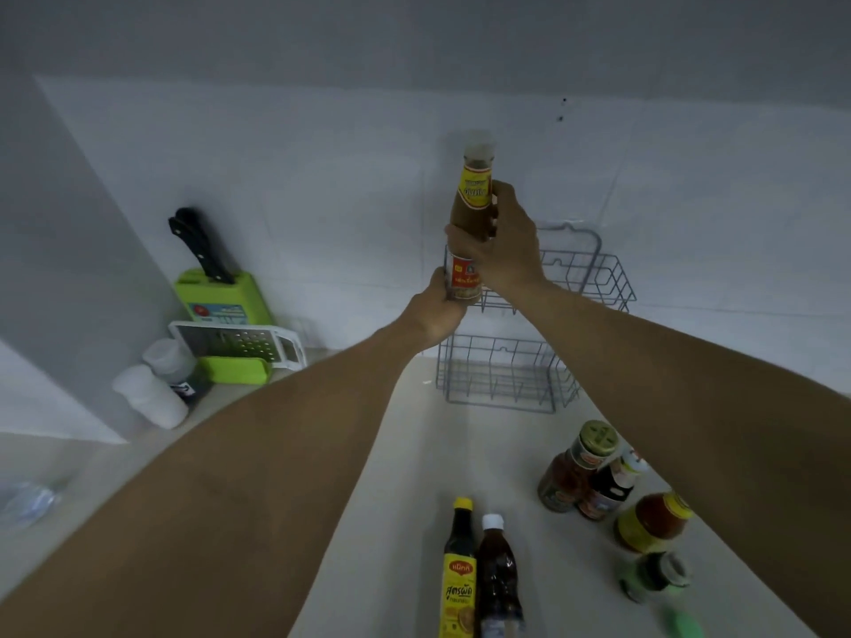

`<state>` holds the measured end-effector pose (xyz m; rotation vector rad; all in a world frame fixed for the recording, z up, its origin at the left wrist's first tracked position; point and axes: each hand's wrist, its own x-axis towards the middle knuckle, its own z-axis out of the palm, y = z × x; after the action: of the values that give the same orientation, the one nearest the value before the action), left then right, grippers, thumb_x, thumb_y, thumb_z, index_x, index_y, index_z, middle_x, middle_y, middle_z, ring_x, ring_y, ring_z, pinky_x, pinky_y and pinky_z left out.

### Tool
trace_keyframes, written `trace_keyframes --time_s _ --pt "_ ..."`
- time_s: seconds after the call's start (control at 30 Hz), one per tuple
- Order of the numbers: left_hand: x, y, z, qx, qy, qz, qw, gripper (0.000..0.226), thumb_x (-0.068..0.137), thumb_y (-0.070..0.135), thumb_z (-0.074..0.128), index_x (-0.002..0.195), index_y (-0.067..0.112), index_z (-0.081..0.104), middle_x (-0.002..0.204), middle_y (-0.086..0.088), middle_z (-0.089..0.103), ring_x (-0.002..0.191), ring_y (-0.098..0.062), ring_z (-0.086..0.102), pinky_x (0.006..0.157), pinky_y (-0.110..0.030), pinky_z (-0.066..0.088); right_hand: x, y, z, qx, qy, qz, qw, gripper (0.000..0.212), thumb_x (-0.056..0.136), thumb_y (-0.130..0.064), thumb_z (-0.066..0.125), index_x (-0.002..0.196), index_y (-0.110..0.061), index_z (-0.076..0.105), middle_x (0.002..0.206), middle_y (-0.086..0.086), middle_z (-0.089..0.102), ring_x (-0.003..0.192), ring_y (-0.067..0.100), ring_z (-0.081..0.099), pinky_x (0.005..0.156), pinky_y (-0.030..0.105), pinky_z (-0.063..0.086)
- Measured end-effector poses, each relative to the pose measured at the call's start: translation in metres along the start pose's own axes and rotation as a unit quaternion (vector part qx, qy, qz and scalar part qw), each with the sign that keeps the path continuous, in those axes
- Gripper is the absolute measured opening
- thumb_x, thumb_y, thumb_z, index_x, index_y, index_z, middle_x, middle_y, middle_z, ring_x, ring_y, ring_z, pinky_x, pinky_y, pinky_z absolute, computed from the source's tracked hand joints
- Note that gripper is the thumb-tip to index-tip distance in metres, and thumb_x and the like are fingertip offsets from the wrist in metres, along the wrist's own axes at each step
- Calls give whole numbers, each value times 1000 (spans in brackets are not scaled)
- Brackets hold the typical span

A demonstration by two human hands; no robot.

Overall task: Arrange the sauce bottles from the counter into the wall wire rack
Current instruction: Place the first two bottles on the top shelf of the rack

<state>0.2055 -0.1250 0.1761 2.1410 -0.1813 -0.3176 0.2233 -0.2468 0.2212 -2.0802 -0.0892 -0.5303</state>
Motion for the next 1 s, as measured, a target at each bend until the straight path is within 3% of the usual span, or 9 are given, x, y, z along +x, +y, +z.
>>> trace_keyframes --time_s 0.17,0.33,0.5,0.67,0.73,0.8,0.9,0.93,1.0 --pt "0 0 2 -8 -2 -7 1000 63 96 21 50 153 22 21 128 -12 59 97 -22 59 86 -35 45 2 6 0 13 -39 21 999 63 82 -36 79 132 -11 49 125 7 64 109 23 64 95 36 55" --pt "0 4 7 -56 -16 -23 998 67 96 27 60 153 22 23 143 -7 50 126 -28 52 112 -48 39 4 7 1 -14 -53 29 998 65 75 -46 82 122 -10 57 115 9 64 101 22 64 87 31 54" --pt "-7 15 7 -42 -7 -43 998 67 97 24 59 153 20 22 142 -10 50 128 -31 50 112 -47 38 4 7 -3 -4 -88 32 996 65 80 -42 80 128 -7 55 122 11 65 105 22 63 85 25 47" --pt "-14 18 9 -23 -7 -39 999 64 101 15 50 155 18 15 147 -12 43 131 -31 47 111 -39 39 -1 10 -4 -18 -117 64 991 73 80 -48 78 136 -12 47 133 8 60 119 26 61 101 36 51" --pt "-16 13 9 1 -2 -32 999 66 103 13 43 158 20 7 152 -11 40 128 -29 49 102 -33 42 -6 10 -4 -18 -121 80 989 77 79 -51 77 138 -12 46 134 8 59 119 25 61 100 34 51" --pt "-19 4 8 37 0 -25 999 70 103 13 39 158 24 -3 150 -14 43 104 -23 58 81 -27 47 -16 10 -2 -32 -91 90 991 85 77 -56 76 142 -12 43 135 11 55 122 28 59 101 36 50" --pt "-26 -10 10 79 -3 4 997 73 101 15 36 157 26 -10 139 -22 52 72 -15 59 59 -23 46 -52 14 -2 -82 59 66 993 81 80 -61 68 141 -14 42 131 12 51 119 28 55 98 44 50" --pt "-30 -15 13 90 -5 16 996 74 101 16 37 157 27 -10 142 -22 50 74 -17 61 63 -25 48 -67 16 -1 -85 109 46 989 72 83 -57 66 136 -13 45 126 11 52 114 26 56 94 44 52" --pt "-36 -34 20 116 5 44 992 75 100 18 38 157 28 -10 156 -17 36 104 -31 62 88 -37 51 -99 21 2 -72 147 36 986 53 89 -47 64 126 -12 49 119 8 55 106 23 57 85 43 54"
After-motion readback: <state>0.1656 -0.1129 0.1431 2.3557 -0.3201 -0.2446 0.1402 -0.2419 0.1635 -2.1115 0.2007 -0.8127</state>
